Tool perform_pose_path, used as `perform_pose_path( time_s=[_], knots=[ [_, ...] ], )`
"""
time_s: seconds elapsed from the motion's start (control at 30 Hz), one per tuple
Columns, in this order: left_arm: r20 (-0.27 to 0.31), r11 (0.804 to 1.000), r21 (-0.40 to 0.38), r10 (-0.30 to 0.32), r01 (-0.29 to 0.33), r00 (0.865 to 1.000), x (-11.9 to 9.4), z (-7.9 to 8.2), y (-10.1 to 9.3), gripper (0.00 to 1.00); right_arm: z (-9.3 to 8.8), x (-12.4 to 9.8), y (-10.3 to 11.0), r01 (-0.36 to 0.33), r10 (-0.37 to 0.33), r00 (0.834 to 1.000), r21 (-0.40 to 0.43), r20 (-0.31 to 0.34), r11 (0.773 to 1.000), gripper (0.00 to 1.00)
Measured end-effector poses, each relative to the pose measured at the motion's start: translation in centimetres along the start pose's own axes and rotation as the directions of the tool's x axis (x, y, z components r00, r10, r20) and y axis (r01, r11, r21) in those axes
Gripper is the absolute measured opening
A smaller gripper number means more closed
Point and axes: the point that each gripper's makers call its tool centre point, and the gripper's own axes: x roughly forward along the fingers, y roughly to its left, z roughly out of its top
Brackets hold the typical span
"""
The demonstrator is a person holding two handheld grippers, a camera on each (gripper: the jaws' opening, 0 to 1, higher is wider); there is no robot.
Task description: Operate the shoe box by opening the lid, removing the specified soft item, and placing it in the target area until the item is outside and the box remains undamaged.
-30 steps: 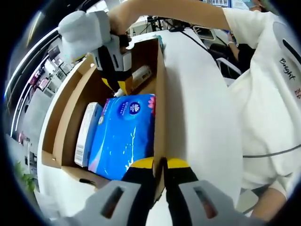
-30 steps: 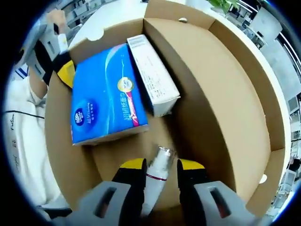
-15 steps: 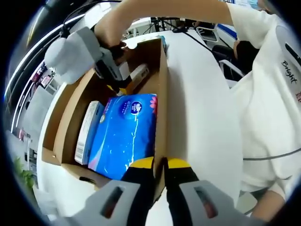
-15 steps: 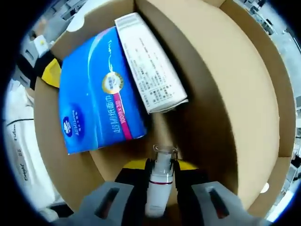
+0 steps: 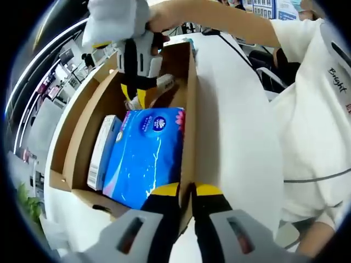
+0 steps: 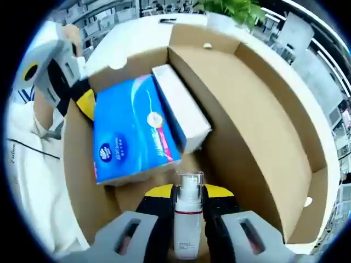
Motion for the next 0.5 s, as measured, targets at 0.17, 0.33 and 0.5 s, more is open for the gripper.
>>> perform_pose_path(
  time_s=[0.17,0.33,0.5],
  knots=[
    [0.014,1.0,-0.004,-0.007,0.007,1.0,-0.1,0.0,0.1,0.08,1.1,-1.9,0.0,0.098,-0.107,0.977,0.056,0.184,0.994,0.18],
    [0.014,1.0,-0.003,-0.009,0.009,1.0,-0.1,0.1,-0.1,0.08,2.8,-4.9,-0.6,0.167,-0.217,0.902,0.163,0.374,0.972,0.18],
    [0.017,1.0,0.002,-0.008,0.008,1.0,-0.1,0.1,-0.1,0.08,2.5,-7.0,-2.1,0.244,-0.339,0.834,0.26,0.436,0.934,0.18]
  ],
)
